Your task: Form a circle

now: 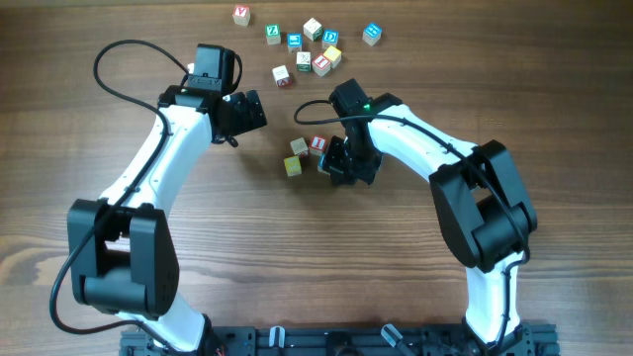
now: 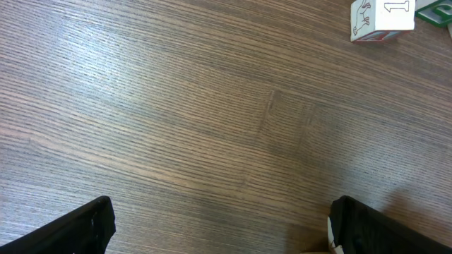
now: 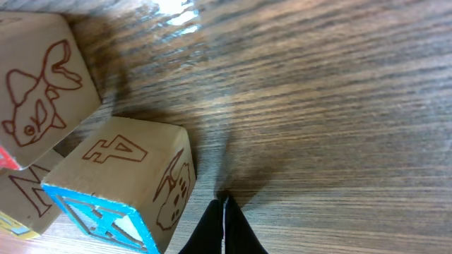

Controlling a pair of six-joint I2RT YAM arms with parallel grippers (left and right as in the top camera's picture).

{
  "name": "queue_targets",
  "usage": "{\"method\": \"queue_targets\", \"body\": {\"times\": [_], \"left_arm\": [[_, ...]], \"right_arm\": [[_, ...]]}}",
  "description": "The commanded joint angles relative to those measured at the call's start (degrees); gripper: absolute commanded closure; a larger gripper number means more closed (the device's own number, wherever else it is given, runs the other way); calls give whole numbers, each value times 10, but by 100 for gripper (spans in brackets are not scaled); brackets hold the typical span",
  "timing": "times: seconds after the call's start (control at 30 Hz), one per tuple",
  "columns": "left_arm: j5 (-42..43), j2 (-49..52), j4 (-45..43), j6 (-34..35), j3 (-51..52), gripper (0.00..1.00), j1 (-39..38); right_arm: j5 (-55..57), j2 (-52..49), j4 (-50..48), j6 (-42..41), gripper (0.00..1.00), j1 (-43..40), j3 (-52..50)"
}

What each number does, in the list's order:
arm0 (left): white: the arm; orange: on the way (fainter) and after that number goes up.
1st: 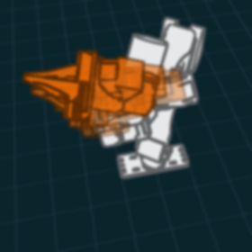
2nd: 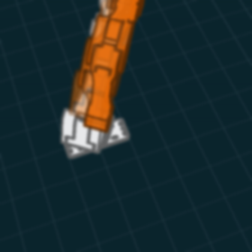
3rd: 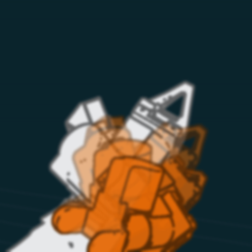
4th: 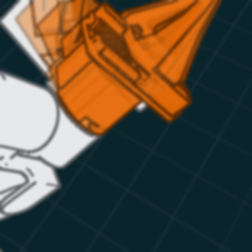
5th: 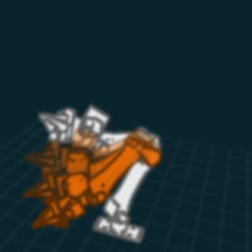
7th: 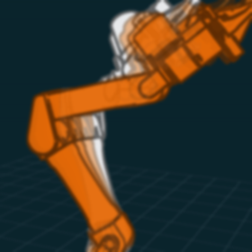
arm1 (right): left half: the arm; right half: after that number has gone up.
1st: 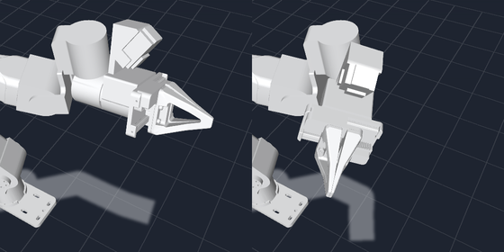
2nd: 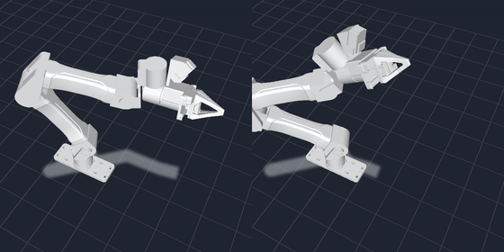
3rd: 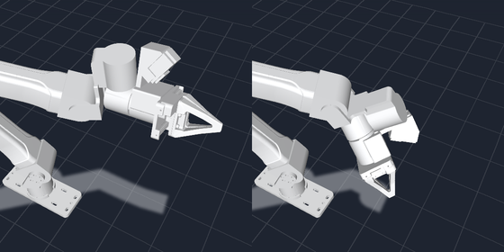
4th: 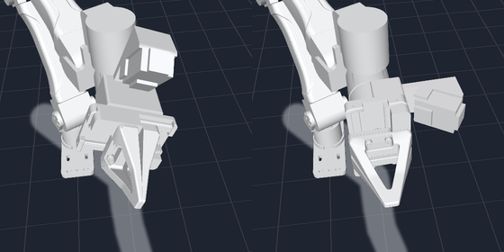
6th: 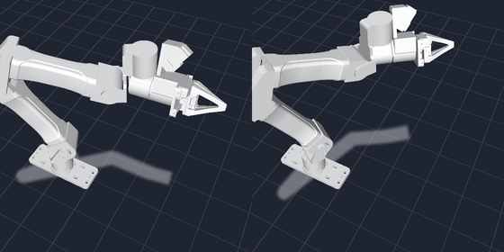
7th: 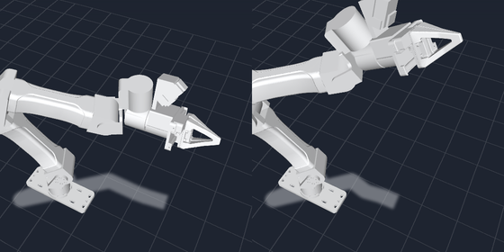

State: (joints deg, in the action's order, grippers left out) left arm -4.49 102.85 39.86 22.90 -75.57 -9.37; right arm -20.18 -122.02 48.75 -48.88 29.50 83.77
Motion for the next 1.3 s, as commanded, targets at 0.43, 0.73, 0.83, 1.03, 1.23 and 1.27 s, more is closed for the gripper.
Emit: {"method": "queue_targets", "body": {"times": [0.43,0.73,0.83,1.03,1.23,1.27], "left_arm": [[-5,-7,0,-1,-6,0,-1],[-5,-7,0,-1,-6,0,-1],[-5,-7,0,-1,-6,0,-1],[-5,-7,0,-1,-6,0,-1],[-5,-7,0,-1,-6,0,-1],[-5,-7,0,-1,-6,0,-1]], "right_arm": [[-28,1,-29,-53,96,9,-7],[9,1,9,-34,96,9,-7],[2,1,19,13,96,9,-5],[-43,57,49,121,96,-2,46],[-52,123,21,173,96,16,48],[-43,123,17,174,96,16,48]]}}
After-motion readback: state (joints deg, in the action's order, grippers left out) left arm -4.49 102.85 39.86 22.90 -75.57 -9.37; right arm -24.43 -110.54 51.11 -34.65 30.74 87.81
